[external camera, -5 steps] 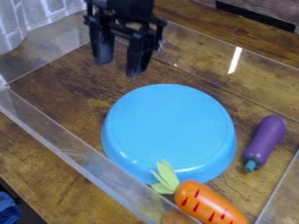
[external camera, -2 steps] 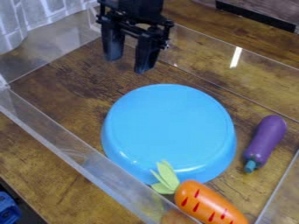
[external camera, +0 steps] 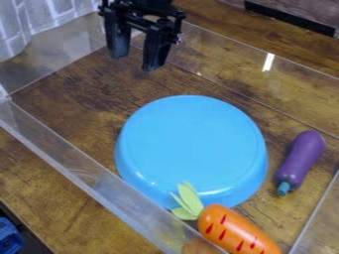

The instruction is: Move the carrot to the right side

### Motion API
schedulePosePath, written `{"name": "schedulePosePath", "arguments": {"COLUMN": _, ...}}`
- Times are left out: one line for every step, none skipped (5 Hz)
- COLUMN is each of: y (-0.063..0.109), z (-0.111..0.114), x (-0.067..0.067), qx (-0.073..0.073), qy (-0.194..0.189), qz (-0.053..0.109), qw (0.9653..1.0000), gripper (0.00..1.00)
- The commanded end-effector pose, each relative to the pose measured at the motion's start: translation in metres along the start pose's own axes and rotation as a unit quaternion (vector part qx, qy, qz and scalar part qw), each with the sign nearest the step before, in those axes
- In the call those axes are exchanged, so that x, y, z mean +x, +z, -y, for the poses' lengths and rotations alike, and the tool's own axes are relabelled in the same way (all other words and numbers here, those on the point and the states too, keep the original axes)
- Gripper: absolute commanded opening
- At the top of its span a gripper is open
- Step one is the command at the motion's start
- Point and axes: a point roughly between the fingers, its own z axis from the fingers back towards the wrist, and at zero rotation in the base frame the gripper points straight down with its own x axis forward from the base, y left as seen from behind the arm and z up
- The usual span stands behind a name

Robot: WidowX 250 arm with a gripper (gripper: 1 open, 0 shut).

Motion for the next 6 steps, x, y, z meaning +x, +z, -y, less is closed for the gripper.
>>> {"name": "schedulePosePath", "arguments": {"y": 0.016, "z": 0.0, "x": 0.006, "qx": 0.0, "qy": -0.004, "qz": 0.031, "qw": 0.9995, "gripper": 1.0}}
{"name": "schedulePosePath", "arguments": {"y": 0.011, "z": 0.004, "x": 0.006, "qx": -0.004, "qy": -0.015, "qz": 0.024, "qw": 0.9996, "gripper": 1.0}}
{"name": "schedulePosePath", "arguments": {"y": 0.007, "z": 0.008, "x": 0.006, "qx": -0.009, "qy": -0.022, "qz": 0.017, "qw": 0.9996, "gripper": 1.0}}
{"name": "schedulePosePath", "arguments": {"y": 0.003, "z": 0.012, "x": 0.006, "qx": -0.013, "qy": -0.03, "qz": 0.011, "qw": 0.9994, "gripper": 1.0}}
{"name": "schedulePosePath", "arguments": {"y": 0.0, "z": 0.015, "x": 0.005, "qx": -0.017, "qy": -0.035, "qz": 0.007, "qw": 0.9992, "gripper": 1.0}}
{"name": "schedulePosePath", "arguments": {"y": 0.0, "z": 0.018, "x": 0.003, "qx": -0.02, "qy": -0.041, "qz": 0.006, "qw": 0.9989, "gripper": 1.0}}
